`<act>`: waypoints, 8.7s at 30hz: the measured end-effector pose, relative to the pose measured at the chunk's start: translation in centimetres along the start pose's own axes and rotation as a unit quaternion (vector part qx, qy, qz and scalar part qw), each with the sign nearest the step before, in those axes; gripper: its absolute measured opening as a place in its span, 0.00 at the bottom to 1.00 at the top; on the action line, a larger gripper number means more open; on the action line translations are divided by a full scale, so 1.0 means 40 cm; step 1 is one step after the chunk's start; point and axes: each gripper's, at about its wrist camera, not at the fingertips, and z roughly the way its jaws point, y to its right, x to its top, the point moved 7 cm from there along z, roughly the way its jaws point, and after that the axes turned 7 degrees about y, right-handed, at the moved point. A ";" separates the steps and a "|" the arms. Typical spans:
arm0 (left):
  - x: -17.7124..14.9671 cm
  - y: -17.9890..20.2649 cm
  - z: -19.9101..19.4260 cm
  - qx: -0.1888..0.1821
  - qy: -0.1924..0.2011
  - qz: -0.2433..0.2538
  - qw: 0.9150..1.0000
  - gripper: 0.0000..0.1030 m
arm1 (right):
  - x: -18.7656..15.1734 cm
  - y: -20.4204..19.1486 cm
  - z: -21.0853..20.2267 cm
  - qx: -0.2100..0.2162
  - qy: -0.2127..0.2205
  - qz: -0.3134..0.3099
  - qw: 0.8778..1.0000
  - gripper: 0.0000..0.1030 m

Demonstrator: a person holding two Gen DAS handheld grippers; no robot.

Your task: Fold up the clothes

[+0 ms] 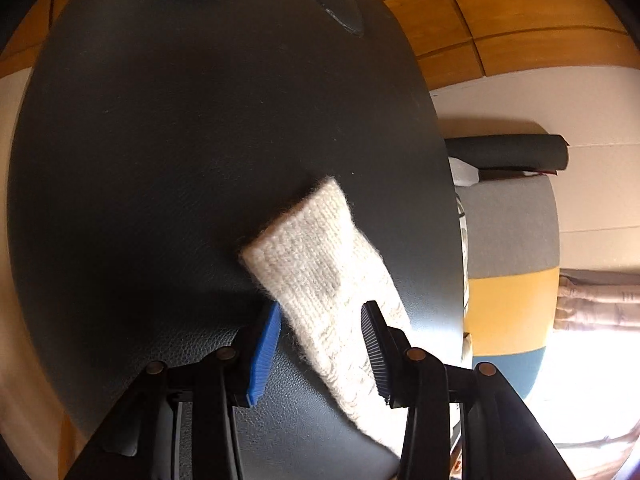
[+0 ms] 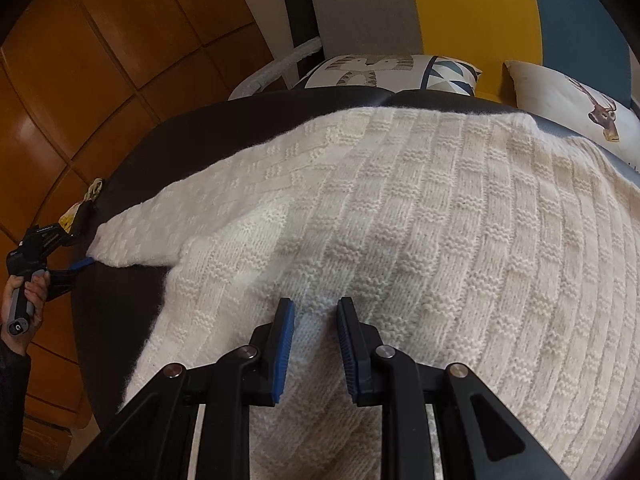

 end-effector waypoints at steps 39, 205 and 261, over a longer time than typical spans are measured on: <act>-1.199 0.710 0.201 -0.055 -0.157 0.575 0.801 0.22 | -0.454 0.848 -0.991 -0.170 0.212 0.412 0.869 0.32; -1.093 1.006 -0.026 -0.268 -0.239 0.423 0.832 0.06 | -0.177 0.760 -0.571 -0.146 0.157 0.353 0.911 0.26; -0.816 0.501 0.318 0.014 -0.261 0.293 0.920 0.11 | -0.159 0.720 -0.570 -0.204 0.072 0.208 0.954 0.25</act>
